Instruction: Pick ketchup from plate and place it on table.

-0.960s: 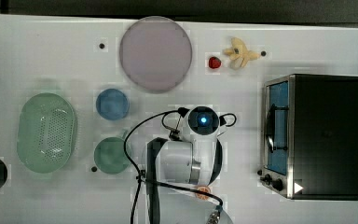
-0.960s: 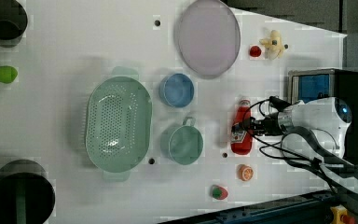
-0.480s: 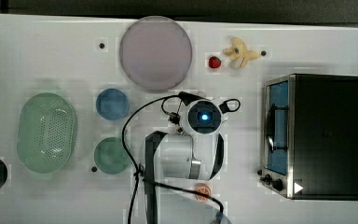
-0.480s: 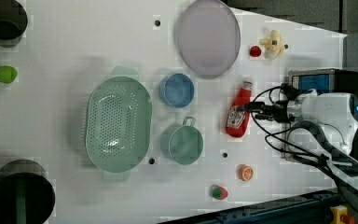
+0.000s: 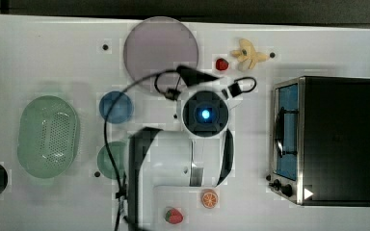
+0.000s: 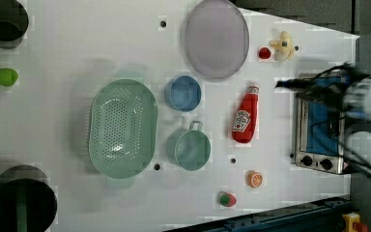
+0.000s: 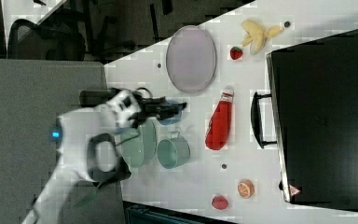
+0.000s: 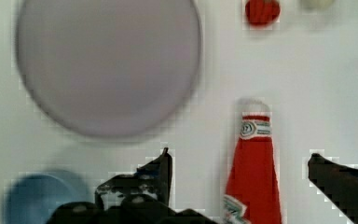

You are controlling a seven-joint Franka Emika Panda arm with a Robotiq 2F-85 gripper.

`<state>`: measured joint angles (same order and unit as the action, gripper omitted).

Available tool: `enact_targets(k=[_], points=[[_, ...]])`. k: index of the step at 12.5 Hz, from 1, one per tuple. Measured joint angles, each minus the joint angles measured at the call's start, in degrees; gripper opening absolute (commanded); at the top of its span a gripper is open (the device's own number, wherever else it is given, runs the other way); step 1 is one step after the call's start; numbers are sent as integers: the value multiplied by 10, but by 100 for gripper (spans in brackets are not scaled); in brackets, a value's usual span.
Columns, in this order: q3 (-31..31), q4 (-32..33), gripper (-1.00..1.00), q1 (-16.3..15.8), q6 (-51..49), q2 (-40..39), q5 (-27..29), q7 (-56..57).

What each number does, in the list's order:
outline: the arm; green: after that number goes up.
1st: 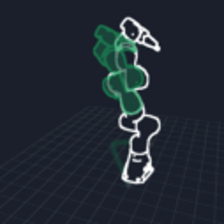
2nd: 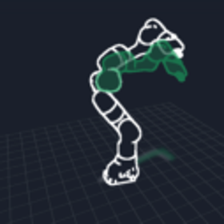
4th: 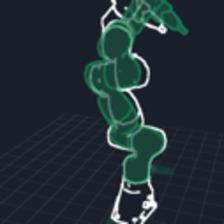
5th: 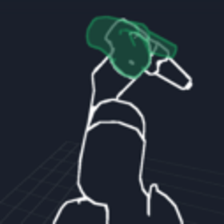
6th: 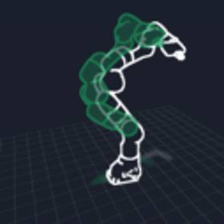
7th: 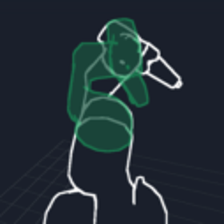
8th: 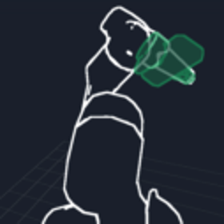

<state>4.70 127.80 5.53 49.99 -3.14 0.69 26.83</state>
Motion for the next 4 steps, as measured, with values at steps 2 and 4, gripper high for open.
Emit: enact_targets(k=[2,4], points=[[9,-73,100,-1,-112,30,2,-64],[10,-153,100,-3,-243,46,1,-122]])
